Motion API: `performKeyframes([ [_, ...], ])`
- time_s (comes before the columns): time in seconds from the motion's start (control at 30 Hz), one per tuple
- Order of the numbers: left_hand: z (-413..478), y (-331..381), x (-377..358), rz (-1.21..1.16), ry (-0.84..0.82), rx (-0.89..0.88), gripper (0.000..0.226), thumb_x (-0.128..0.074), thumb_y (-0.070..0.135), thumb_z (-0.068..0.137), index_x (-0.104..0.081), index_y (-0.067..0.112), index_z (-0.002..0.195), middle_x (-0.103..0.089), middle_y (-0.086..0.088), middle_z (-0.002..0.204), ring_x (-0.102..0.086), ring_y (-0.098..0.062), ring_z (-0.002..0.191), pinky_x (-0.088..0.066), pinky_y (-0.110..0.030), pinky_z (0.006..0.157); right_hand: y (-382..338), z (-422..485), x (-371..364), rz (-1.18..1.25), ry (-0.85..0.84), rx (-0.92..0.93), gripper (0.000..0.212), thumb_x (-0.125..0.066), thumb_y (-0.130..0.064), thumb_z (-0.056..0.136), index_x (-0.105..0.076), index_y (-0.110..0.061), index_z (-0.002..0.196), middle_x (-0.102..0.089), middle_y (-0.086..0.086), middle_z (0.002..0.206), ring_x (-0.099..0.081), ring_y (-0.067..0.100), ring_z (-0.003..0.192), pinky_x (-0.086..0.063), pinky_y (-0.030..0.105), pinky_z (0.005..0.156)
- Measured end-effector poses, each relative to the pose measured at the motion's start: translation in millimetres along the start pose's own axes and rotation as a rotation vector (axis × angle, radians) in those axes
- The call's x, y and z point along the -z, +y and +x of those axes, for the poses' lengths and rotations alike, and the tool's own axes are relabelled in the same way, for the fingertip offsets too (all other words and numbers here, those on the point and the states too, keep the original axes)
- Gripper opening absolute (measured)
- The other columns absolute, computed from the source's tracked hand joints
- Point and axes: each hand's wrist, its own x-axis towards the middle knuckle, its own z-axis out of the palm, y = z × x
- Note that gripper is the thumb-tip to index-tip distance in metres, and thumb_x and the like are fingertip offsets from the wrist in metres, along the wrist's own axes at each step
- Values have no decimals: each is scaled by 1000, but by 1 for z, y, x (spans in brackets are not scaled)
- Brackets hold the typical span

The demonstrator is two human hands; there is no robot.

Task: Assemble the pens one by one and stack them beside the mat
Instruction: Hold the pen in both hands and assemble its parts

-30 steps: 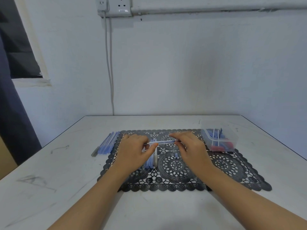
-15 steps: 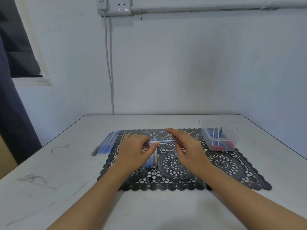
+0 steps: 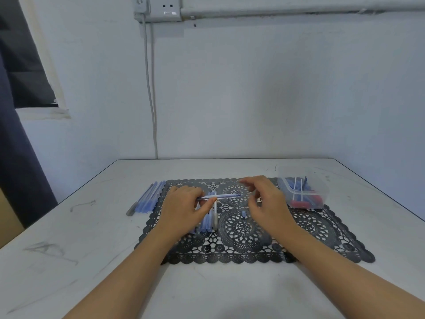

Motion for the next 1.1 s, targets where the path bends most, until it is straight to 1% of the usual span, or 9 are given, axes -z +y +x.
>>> performKeyframes([
  [0.1,1,-3,-1,19,-7,12,43,-30,65,82,-36,30,58,-39,11,52,-42,-6,56,-36,-31,72,2,2,2,-89,-96,-142,30,-54,3,84,-64,-15,106,-55,-8,91,-49,-5,80,-49,20,79],
  [0.2,0,-5,-2,22,-8,17,44,-31,65,82,-36,29,58,-37,12,51,-41,-6,55,-36,-31,73,5,1,2,-147,-247,-209,25,-55,-10,89,-64,-15,112,-54,-9,91,-48,-3,77,-41,14,81],
  [0.4,0,-6,-2,34,-23,27,44,-30,66,81,-39,29,59,-39,11,52,-42,-6,57,-36,-31,74,5,-1,-3,-264,-504,-210,37,-56,-31,90,-57,-16,124,-54,-1,111,-50,8,95,-37,19,86],
  [0.5,1,-5,-2,40,-24,31,45,-29,66,81,-41,28,60,-40,11,52,-43,-6,57,-36,-30,74,4,-1,-5,-304,-558,-205,35,-56,-32,90,-59,-17,123,-54,1,113,-51,14,105,-39,23,90],
  [0.6,1,-6,-2,33,-24,28,42,-30,66,81,-35,31,57,-38,12,52,-40,-4,56,-35,-30,73,4,0,-4,-332,-594,-210,28,-56,-26,91,-64,-17,116,-56,5,118,-51,17,113,-37,23,95],
  [0.7,0,-6,-3,34,-24,23,42,-30,66,81,-33,32,57,-39,11,51,-40,-2,55,-35,-30,73,2,1,-2,-322,-588,-222,23,-56,-20,91,-68,-17,109,-63,3,117,-53,12,112,-35,21,97],
  [0.83,0,-6,-3,36,-26,23,43,-31,66,82,-34,31,57,-39,10,50,-40,-2,55,-37,-30,73,1,3,0,-266,-501,-262,19,-60,-15,88,-71,-15,104,-68,-1,107,-60,9,95,-34,10,83],
  [0.97,0,-6,-2,37,-22,25,45,-31,66,81,-41,28,59,-40,10,51,-41,-2,55,-37,-31,73,-1,3,0,-184,-375,-298,20,-61,-11,87,-71,-12,105,-68,2,105,-59,11,95,-34,10,85],
  [1.1,0,-6,-2,32,-19,28,47,-31,66,81,-43,27,59,-41,11,51,-42,-3,55,-38,-31,75,-3,4,0,-88,-233,-334,19,-63,-12,86,-71,-15,103,-68,-2,99,-57,4,83,-36,7,80],
])
